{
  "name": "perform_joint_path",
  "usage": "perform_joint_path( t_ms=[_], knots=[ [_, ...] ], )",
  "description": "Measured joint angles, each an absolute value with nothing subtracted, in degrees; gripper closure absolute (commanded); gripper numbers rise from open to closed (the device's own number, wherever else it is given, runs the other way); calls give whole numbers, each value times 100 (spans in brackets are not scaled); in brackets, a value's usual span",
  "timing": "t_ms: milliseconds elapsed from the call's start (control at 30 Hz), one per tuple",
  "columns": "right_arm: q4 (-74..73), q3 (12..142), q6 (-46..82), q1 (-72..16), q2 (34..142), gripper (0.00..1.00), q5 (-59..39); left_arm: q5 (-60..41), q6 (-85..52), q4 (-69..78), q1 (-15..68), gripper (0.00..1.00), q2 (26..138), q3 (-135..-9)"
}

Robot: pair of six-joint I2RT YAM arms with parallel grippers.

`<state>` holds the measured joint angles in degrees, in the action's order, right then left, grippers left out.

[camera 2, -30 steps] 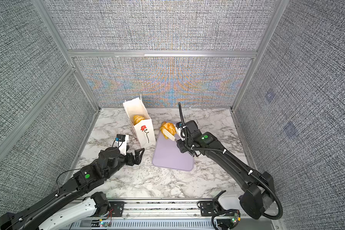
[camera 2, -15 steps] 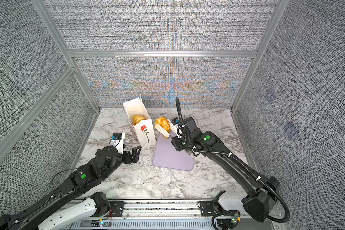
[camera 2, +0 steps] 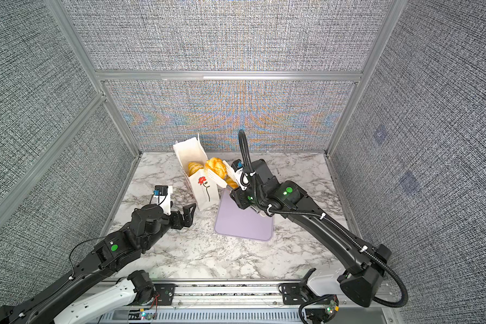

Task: Place the fake bread into the paper bag
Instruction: 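Lift the bun with the tongs and carry it over the bag opening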

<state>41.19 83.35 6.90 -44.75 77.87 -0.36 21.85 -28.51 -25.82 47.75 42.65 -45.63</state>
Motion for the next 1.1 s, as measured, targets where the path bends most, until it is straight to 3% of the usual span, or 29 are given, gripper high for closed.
perform_joint_path(
  t_ms=[767,1100],
  knots=[
    [3544,9872,902,-4720,9542,48,19,1831,-2849,-2792,4222,0,3951,-4346],
    [3745,10232,899,-4724,9918,40,169,1828,-2849,-2814,4219,0,3879,-4294]
  ],
)
